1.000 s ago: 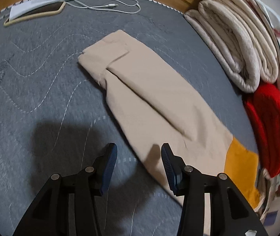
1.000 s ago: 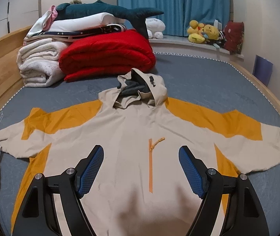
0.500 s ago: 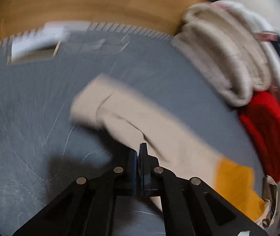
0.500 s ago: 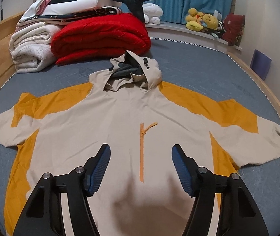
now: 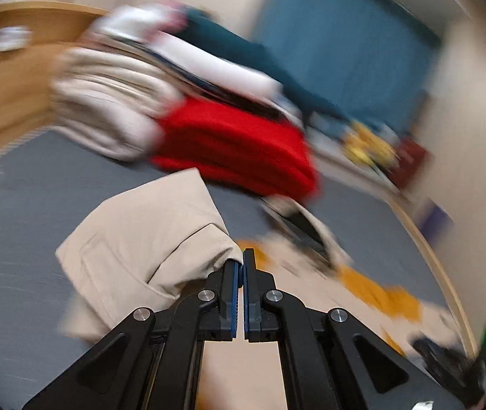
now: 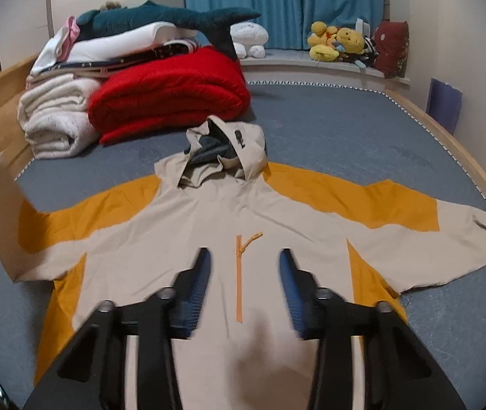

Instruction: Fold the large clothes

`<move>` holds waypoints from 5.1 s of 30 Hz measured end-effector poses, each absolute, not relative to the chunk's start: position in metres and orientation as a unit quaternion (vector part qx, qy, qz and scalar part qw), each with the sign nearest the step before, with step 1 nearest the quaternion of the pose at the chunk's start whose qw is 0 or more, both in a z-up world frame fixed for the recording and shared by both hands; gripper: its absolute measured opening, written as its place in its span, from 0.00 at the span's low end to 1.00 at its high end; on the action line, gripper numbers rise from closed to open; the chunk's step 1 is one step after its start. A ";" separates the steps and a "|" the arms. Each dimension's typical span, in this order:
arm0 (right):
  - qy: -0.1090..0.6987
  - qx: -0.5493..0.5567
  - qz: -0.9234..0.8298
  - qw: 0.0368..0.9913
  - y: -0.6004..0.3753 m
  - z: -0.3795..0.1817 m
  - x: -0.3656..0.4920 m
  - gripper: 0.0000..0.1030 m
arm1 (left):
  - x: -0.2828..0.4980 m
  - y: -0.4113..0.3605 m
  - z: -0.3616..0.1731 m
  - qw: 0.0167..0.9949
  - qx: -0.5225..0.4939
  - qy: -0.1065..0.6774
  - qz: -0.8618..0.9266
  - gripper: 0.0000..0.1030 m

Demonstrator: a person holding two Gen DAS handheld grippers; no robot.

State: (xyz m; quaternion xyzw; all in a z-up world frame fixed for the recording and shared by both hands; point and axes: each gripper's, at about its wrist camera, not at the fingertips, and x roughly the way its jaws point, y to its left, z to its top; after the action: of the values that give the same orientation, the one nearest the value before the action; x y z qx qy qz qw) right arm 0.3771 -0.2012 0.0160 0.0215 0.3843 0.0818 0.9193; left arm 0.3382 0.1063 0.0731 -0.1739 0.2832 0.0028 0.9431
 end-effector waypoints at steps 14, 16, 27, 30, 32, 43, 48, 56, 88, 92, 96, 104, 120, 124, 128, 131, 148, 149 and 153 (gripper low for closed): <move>0.446 0.119 0.071 0.884 -0.222 -0.016 0.373 0.31 | 0.364 0.072 -0.013 0.872 -0.207 0.438 -0.071 0.24; 0.450 0.114 0.089 0.881 -0.210 -0.018 0.373 0.31 | 0.362 0.098 -0.006 0.872 -0.231 0.430 -0.027 0.24; 0.490 -0.005 0.231 0.841 -0.091 -0.055 0.367 0.31 | 0.365 0.162 -0.035 0.843 -0.244 0.476 0.050 0.24; 0.491 -0.030 0.257 0.832 -0.063 -0.066 0.364 0.34 | 0.366 0.170 -0.036 0.840 -0.247 0.480 0.056 0.24; 0.490 -0.045 0.267 0.829 -0.045 -0.075 0.363 0.45 | 0.368 0.176 -0.037 0.838 -0.250 0.482 0.059 0.24; 0.484 -0.208 0.244 0.814 0.016 -0.133 0.355 0.57 | 0.369 0.209 -0.037 0.829 -0.290 0.473 0.070 0.24; 0.462 -0.233 0.225 0.826 0.013 -0.133 0.355 0.20 | 0.370 0.209 -0.033 0.833 -0.289 0.467 0.066 0.24; 0.406 0.016 0.162 0.899 -0.111 -0.044 0.401 0.05 | 0.372 0.202 -0.036 0.838 -0.268 0.471 0.069 0.24; 0.489 0.295 0.085 0.817 -0.243 -0.101 0.459 0.06 | 0.383 0.198 -0.058 0.833 -0.241 0.492 0.072 0.24; 0.380 0.236 0.052 0.893 -0.264 -0.031 0.447 0.06 | 0.384 0.195 -0.058 0.838 -0.234 0.487 0.074 0.24; 0.373 0.216 -0.036 0.902 -0.307 -0.025 0.447 0.06 | 0.387 0.190 -0.069 0.831 -0.234 0.500 0.068 0.24; 0.421 0.231 -0.092 0.872 -0.342 -0.049 0.456 0.12 | 0.395 0.170 -0.103 0.807 -0.233 0.541 0.036 0.24; 0.498 0.225 -0.031 0.837 -0.331 -0.106 0.479 0.31 | 0.396 0.151 -0.136 0.785 -0.197 0.586 0.050 0.24; 0.545 0.218 -0.049 0.808 -0.336 -0.141 0.481 0.31 | 0.395 0.149 -0.130 0.785 -0.193 0.586 0.058 0.24; 0.536 0.220 -0.054 0.813 -0.339 -0.127 0.477 0.31 | 0.392 0.137 -0.109 0.804 -0.175 0.567 0.043 0.24; 0.510 0.216 -0.064 0.830 -0.346 -0.102 0.469 0.31 | 0.385 0.125 -0.087 0.828 -0.142 0.542 0.034 0.24; 0.423 0.195 -0.094 0.880 -0.450 -0.036 0.410 0.31 | 0.343 0.047 -0.022 0.877 -0.062 0.473 -0.057 0.31; 0.417 0.193 -0.096 0.883 -0.463 -0.036 0.408 0.31 | 0.343 0.045 -0.022 0.877 -0.058 0.472 -0.059 0.32; 0.373 0.208 -0.147 0.892 -0.534 -0.033 0.388 0.31 | 0.345 0.041 -0.031 0.875 -0.044 0.478 -0.060 0.32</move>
State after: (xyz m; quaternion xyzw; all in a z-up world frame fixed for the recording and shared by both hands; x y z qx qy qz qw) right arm 0.3883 -0.5340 -0.0326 0.2083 0.3727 -0.1468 0.8923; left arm 0.3452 0.0410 -0.0305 -0.0438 0.4783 -0.0602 0.8750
